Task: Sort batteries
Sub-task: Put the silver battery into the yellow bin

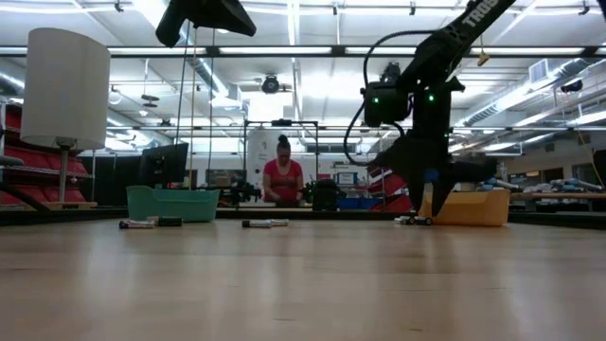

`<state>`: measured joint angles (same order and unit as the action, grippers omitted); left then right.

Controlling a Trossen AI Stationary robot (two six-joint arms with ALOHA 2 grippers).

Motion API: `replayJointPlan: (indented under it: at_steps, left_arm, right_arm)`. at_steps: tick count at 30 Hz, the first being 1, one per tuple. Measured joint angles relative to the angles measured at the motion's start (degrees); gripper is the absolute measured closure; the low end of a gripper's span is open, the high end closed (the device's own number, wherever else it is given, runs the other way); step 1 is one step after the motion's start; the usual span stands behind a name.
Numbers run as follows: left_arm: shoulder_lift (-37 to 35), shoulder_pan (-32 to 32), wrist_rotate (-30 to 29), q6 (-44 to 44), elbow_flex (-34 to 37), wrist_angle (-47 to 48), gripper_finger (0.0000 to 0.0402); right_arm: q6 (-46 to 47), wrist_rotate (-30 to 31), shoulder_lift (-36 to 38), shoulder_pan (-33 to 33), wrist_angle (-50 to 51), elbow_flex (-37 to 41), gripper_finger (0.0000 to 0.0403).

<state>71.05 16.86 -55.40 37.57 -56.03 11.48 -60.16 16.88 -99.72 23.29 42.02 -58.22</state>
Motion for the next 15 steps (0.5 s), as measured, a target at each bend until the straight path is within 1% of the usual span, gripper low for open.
replayJointPlan:
  at_steps: [6,10,15]
  left_arm:
    - [0.0,0.0,0.0,-1.18,0.0,0.07,0.0389]
    - [0.0,0.0,0.0,-1.59,0.01,-0.01,0.0389]
    - [0.0,0.01,0.0,-1.59,0.01,-0.17,0.0389]
  right_arm:
    - [-8.94,3.13,-2.46,0.53,-0.26,0.02,0.0244]
    - [-12.75,3.15,-2.41,0.55,-1.93,0.17,0.0253]
    - [-15.31,3.1,-2.41,0.59,-3.31,0.24,0.0267]
